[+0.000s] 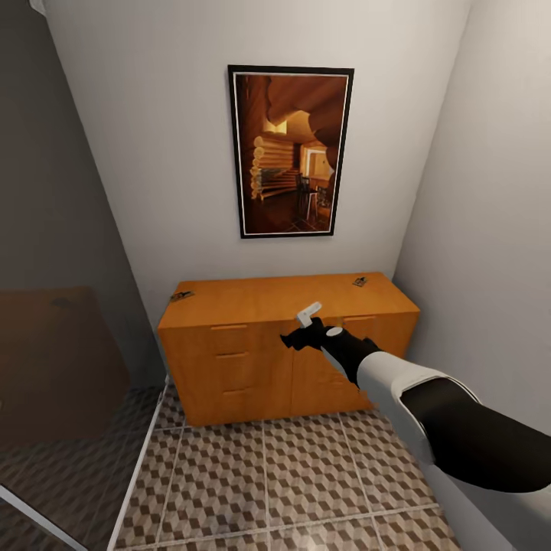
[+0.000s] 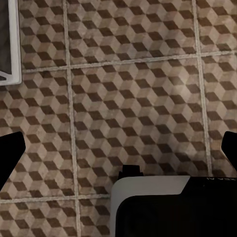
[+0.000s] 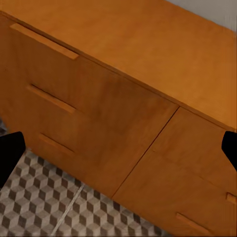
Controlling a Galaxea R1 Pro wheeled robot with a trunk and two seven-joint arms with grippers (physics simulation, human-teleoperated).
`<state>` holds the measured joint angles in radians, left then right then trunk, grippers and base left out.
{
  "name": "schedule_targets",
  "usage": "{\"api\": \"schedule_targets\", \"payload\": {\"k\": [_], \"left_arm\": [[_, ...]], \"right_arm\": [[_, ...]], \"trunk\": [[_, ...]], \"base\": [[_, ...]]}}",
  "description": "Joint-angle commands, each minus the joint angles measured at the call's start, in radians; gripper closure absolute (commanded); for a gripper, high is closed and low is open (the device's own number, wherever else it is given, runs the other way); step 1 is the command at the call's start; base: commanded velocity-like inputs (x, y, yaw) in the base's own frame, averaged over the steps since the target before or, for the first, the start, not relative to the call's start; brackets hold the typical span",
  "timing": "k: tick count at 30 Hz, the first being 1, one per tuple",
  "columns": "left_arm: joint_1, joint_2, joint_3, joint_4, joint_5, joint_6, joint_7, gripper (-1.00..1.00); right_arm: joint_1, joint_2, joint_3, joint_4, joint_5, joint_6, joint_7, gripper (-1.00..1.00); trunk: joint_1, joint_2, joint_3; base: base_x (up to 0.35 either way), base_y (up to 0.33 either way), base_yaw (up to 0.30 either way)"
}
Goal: Take the four mousetraps from the cabinet in the bathroom and place them on the bathroom floor. Make sure all four end up on the same floor surface, and ensure that at least two of them are either under or directly next to the same bathroom sink.
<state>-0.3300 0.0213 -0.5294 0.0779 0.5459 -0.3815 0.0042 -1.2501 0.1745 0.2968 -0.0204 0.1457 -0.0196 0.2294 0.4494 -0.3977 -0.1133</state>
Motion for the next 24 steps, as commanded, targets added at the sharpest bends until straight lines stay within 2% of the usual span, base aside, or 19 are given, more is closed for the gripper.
{"api": "schedule_targets", "payload": {"k": [1, 11, 17, 24], "left_arm": [[-0.001, 0.0, -0.008, 0.003, 0.003, -0.005, 0.0, -1.0], [-0.001, -0.001, -0.008, 0.002, 0.003, -0.005, 0.001, -1.0], [-0.001, 0.0, -0.008, 0.002, 0.003, -0.005, 0.002, -1.0], [-0.001, 0.0, -0.007, 0.002, 0.004, -0.006, 0.004, -1.0]], "right_arm": [[0.007, 0.0, -0.002, 0.0, 0.011, -0.004, 0.001, -1.0], [0.069, 0.0, -0.004, 0.0, 0.012, -0.036, 0.0, -1.0], [0.129, 0.0, -0.004, 0.0, 0.012, -0.071, -0.006, -1.0], [0.213, -0.025, -0.005, 0.0, 0.012, -0.132, -0.058, -1.0]], "trunk": [[0.001, -0.002, -0.002], [0.001, -0.002, -0.002], [0.001, -0.002, -0.002], [0.001, -0.002, -0.002]], "base": [[-0.003, -0.001, 0.0], [-0.001, 0.0, 0.0], [0.0, 0.0, 0.0], [0.0, 0.0, 0.0]]}}
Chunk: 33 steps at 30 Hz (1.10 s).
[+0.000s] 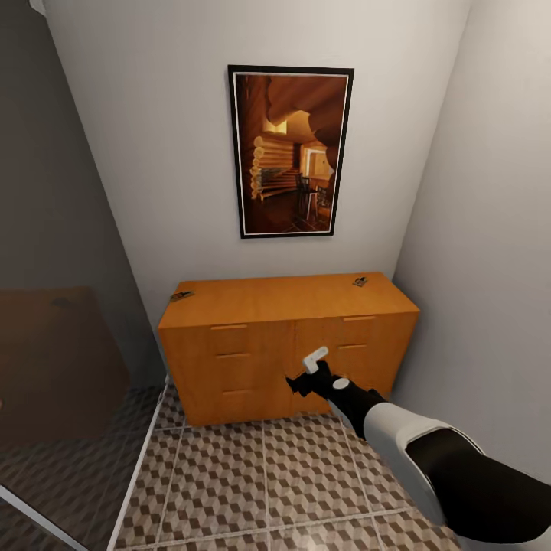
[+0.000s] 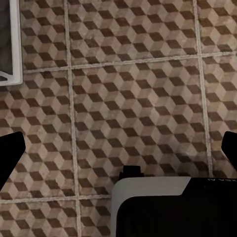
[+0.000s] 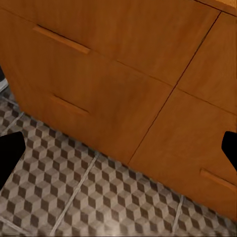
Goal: Take the four mousetraps from the cabinet in the bathroom and place them on the bathroom floor. Make sure all four end up on the same floor surface, and ensure that at least two of them are either under or directly next to the same bathroom sink.
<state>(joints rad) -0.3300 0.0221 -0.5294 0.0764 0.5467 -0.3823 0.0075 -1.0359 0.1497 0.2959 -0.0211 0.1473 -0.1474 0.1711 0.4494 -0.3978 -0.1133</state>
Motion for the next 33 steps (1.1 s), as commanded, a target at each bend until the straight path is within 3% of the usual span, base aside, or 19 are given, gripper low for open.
{"api": "schedule_targets", "payload": {"k": [1, 6, 10, 15, 16, 17, 22, 28, 33], "left_arm": [[-0.001, -0.001, -0.008, 0.003, 0.003, -0.005, 0.001, -1.0], [-0.001, 0.0, -0.008, 0.002, 0.003, -0.006, 0.004, -1.0], [-0.001, 0.004, -0.008, 0.001, 0.004, -0.007, 0.007, -1.0], [-0.001, 0.014, -0.007, -0.002, 0.002, -0.009, 0.008, -1.0], [-0.001, 0.014, -0.007, -0.002, 0.002, -0.009, 0.008, -1.0], [-0.001, 0.016, -0.006, -0.002, 0.002, -0.009, 0.008, -1.0], [0.0, 0.017, -0.002, -0.004, 0.002, -0.008, 0.011, -1.0], [0.0, 0.015, 0.001, -0.014, 0.003, -0.007, 0.017, -1.0], [0.0, 0.016, 0.003, -0.052, 0.004, -0.006, 0.044, -1.0]], "right_arm": [[0.012, -0.003, -0.004, 0.001, 0.01, -0.012, -0.009, -1.0], [0.083, -0.023, -0.004, 0.001, -0.004, -0.058, -0.06, -1.0], [0.154, -0.043, -0.005, 0.001, -0.057, -0.099, -0.109, -1.0], [0.252, -0.08, -0.005, 0.002, -0.18, -0.154, -0.151, -1.0], [0.252, -0.08, -0.005, 0.002, -0.18, -0.154, -0.151, -1.0], [0.277, -0.092, -0.005, 0.002, -0.213, -0.169, -0.157, -1.0], [0.336, -0.123, -0.004, 0.002, -0.279, -0.192, -0.164, -1.0], [0.388, -0.145, -0.004, 0.004, -0.329, -0.202, -0.167, -1.0], [0.427, -0.151, -0.004, 0.004, -0.341, -0.203, -0.168, -1.0]], "trunk": [[0.001, -0.002, -0.002], [0.001, -0.002, -0.002], [0.001, -0.002, -0.002], [0.001, -0.002, -0.002], [0.001, -0.002, -0.002], [0.001, -0.002, -0.002], [0.001, -0.002, -0.002], [0.001, -0.002, -0.002], [0.001, -0.002, -0.002]], "base": [[0.0, 0.0, 0.0], [0.0, 0.0, 0.0], [0.0, 0.0, 0.0], [0.0, 0.0, 0.0], [0.0, 0.0, 0.0], [0.0, 0.0, 0.0], [0.0, 0.0, 0.0], [0.0, 0.0, 0.0], [0.0, 0.0, 0.0]]}}
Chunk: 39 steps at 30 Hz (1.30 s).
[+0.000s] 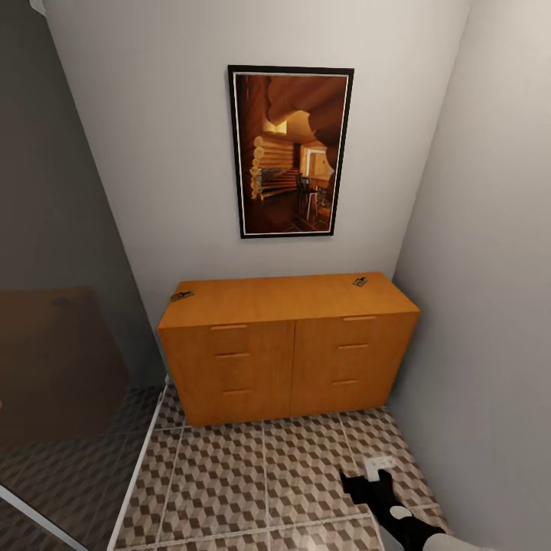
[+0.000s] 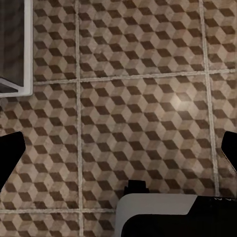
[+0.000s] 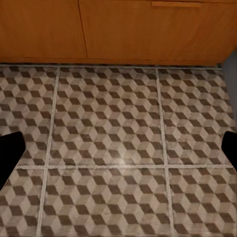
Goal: Take the four mousetraps from the cabinet in the bathroom and place them on the bathroom floor. Make sure all four end up on the same floor surface, and ensure that at least two of them are either under or directly next to the same bathroom sink.
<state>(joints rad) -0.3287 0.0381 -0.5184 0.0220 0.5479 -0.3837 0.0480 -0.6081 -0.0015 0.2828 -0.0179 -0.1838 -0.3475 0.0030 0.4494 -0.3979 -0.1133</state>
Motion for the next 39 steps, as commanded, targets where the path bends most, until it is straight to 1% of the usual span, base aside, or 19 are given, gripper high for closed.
{"api": "schedule_targets", "payload": {"k": [1, 5, 6, 8, 12, 13, 14, 18, 21, 22, 23, 27, 31, 35, 36, 39], "left_arm": [[-0.001, 0.0, -0.008, -0.01, 0.003, -0.004, 0.011, -1.0], [-0.001, 0.011, -0.007, -0.069, 0.003, 0.013, 0.041, -1.0], [-0.001, 0.019, -0.007, -0.107, 0.003, 0.046, 0.051, -1.0], [-0.002, 0.029, -0.007, -0.153, 0.003, 0.103, 0.058, -1.0], [-0.002, 0.059, -0.006, -0.279, 0.003, 0.27, 0.065, -1.0], [-0.002, 0.081, -0.006, -0.362, 0.003, 0.36, 0.069, -1.0], [-0.002, 0.093, -0.006, -0.407, 0.002, 0.404, 0.073, -1.0], [-0.003, 0.137, -0.005, -0.588, 0.002, 0.558, 0.106, -1.0], [-0.003, 0.161, 0.01, -0.718, 0.002, 0.651, 0.149, -1.0], [-0.003, 0.166, 0.02, -0.761, 0.002, 0.68, 0.165, -1.0], [-0.003, 0.174, 0.049, -0.845, 0.002, 0.738, 0.196, -1.0], [-0.003, 0.181, 0.127, -1.011, 0.0, 0.872, 0.237, -1.0], [-0.003, 0.184, 0.2, -1.159, -0.002, 1.029, 0.254, -1.0], [-0.006, 0.185, 0.257, -1.285, -0.004, 1.171, 0.262, -1.0], [-0.008, 0.185, 0.28, -1.337, -0.004, 1.226, 0.264, -1.0], [-0.017, 0.185, 0.307, -1.404, -0.005, 1.281, 0.267, -1.0]], "right_arm": [[0.005, -0.001, 0.009, 0.001, -0.011, -0.003, 0.001, -1.0], [0.026, -0.001, 0.009, 0.001, -0.014, -0.004, 0.001, -1.0], [0.036, 0.0, 0.009, 0.0, -0.014, -0.005, 0.001, -1.0], [0.044, 0.0, 0.009, 0.0, -0.015, -0.005, 0.001, -1.0], [0.052, 0.0, 0.009, 0.0, -0.015, -0.005, 0.002, -1.0], [0.054, -0.001, 0.009, 0.0, -0.015, -0.005, 0.002, -1.0], [0.055, -0.001, 0.009, 0.0, -0.015, -0.005, 0.002, -1.0], [0.056, 0.0, 0.009, 0.0, -0.016, -0.005, 0.002, -1.0], [0.057, 0.001, 0.009, 0.0, -0.016, -0.005, 0.002, -1.0], [0.057, 0.001, 0.009, 0.0, -0.016, -0.005, 0.002, -1.0], [0.057, 0.001, 0.009, 0.0, -0.016, -0.005, 0.002, -1.0], [0.058, 0.001, 0.009, -0.001, -0.016, -0.005, 0.002, -1.0], [0.058, 0.001, 0.009, -0.001, -0.016, -0.005, 0.002, -1.0], [0.058, 0.002, 0.009, -0.001, -0.016, -0.005, 0.002, -1.0], [0.058, 0.002, 0.009, -0.001, -0.016, -0.005, 0.002, -1.0], [0.059, 0.003, 0.009, -0.001, -0.016, -0.005, 0.002, -1.0]], "trunk": [[0.001, -0.002, -0.002], [0.001, -0.002, -0.002], [0.001, -0.002, -0.002], [0.001, -0.002, -0.002], [0.001, -0.002, -0.002], [0.001, -0.002, -0.002], [0.001, -0.002, -0.002], [0.001, -0.002, -0.002], [0.001, -0.002, -0.002], [0.001, -0.002, -0.002], [0.001, -0.002, -0.002], [0.001, -0.002, -0.002], [0.001, -0.002, -0.002], [0.001, -0.002, -0.002], [0.001, -0.002, -0.002], [0.001, -0.002, -0.002]], "base": [[0.0, 0.0, 0.0], [0.0, 0.0, 0.0], [0.0, 0.0, 0.0], [0.0, 0.0, 0.0], [0.0, 0.0, 0.0], [0.0, 0.0, 0.0], [0.0, 0.0, 0.0], [0.0, 0.0, 0.0], [0.0, 0.0, 0.0], [0.0, 0.0, 0.0], [0.0, 0.0, 0.0], [0.0, 0.0, 0.0], [0.0, 0.0, 0.0], [0.0, 0.0, 0.0], [0.0, 0.0, 0.0], [0.0, 0.0, 0.0]]}}
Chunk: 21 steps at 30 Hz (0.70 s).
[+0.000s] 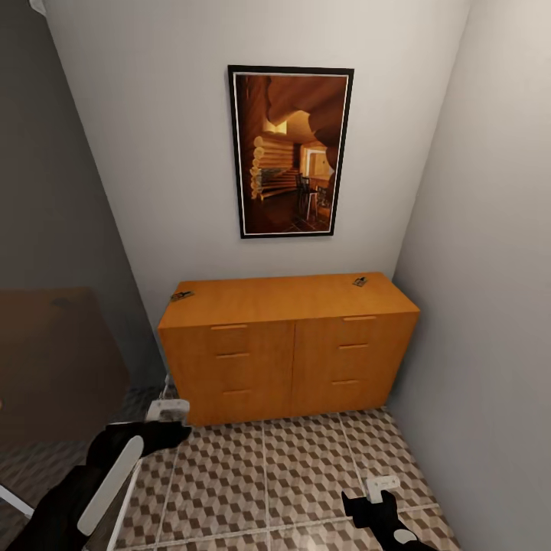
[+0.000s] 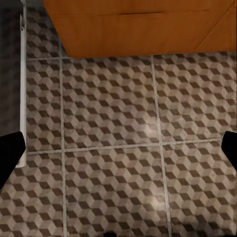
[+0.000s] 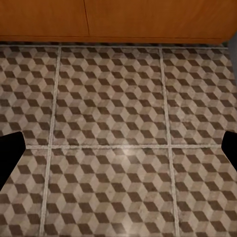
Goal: Take the four mousetraps from the cabinet in the bathroom and place them on the bathroom floor. Make sure all four end up on the same floor surface, and ensure that at least two of them are either under or directly next to the same bathroom sink.
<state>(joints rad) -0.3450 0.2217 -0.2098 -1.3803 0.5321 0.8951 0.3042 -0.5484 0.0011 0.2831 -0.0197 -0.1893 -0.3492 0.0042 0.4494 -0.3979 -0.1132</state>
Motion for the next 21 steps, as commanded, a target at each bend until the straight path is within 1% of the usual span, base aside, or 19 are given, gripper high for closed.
{"api": "schedule_targets", "payload": {"k": [1, 2, 3, 6, 9, 13, 14, 16, 21], "left_arm": [[-0.007, 0.001, 0.005, -0.022, 0.01, 0.015, 0.011, -1.0], [-0.015, 0.001, 0.011, -0.041, 0.01, 0.025, 0.013, -1.0], [-0.035, 0.0, 0.019, -0.073, 0.007, 0.039, 0.018, -1.0], [-0.082, -0.001, 0.026, -0.102, 0.001, 0.056, 0.037, -1.0], [-0.148, -0.004, 0.03, -0.117, -0.002, 0.074, 0.066, -1.0], [-0.252, -0.006, 0.033, -0.122, -0.004, 0.094, 0.1, -1.0], [-0.306, -0.007, 0.034, -0.119, -0.005, 0.099, 0.11, -1.0], [-0.358, -0.008, 0.036, -0.113, -0.005, 0.102, 0.117, -1.0], [-0.487, -0.009, 0.038, -0.065, -0.009, 0.106, 0.131, -1.0]], "right_arm": [[-0.001, 0.0, 0.008, 0.001, -0.01, -0.004, 0.0, -1.0], [-0.001, 0.0, 0.009, 0.001, -0.01, -0.004, 0.0, -1.0], [-0.001, 0.0, 0.009, 0.001, -0.01, -0.004, 0.0, -1.0], [-0.001, 0.001, 0.009, 0.001, -0.01, -0.004, 0.0, -1.0], [-0.001, 0.002, 0.01, 0.001, -0.01, -0.004, 0.0, -1.0], [-0.001, 0.002, 0.01, 0.001, -0.01, -0.004, 0.0, -1.0], [-0.001, 0.002, 0.01, 0.001, -0.01, -0.004, 0.0, -1.0], [-0.001, 0.002, 0.01, 0.001, -0.01, -0.003, 0.0, -1.0], [-0.001, 0.002, 0.01, 0.001, -0.01, -0.003, 0.0, -1.0]], "trunk": [[0.001, -0.002, -0.002], [0.001, -0.002, -0.002], [0.001, -0.002, -0.002], [0.001, -0.002, -0.002], [0.001, -0.002, -0.002], [0.001, -0.002, -0.002], [0.001, -0.002, -0.002], [0.001, -0.002, -0.002], [0.001, -0.002, -0.002]], "base": [[0.0, 0.0, 0.0], [0.0, 0.0, 0.0], [0.0, 0.0, 0.0], [0.0, 0.0, 0.0], [0.0, 0.0, 0.0], [0.0, 0.0, 0.0], [0.0, 0.0, 0.0], [0.0, 0.0, 0.0], [0.0, 0.0, 0.0]]}}
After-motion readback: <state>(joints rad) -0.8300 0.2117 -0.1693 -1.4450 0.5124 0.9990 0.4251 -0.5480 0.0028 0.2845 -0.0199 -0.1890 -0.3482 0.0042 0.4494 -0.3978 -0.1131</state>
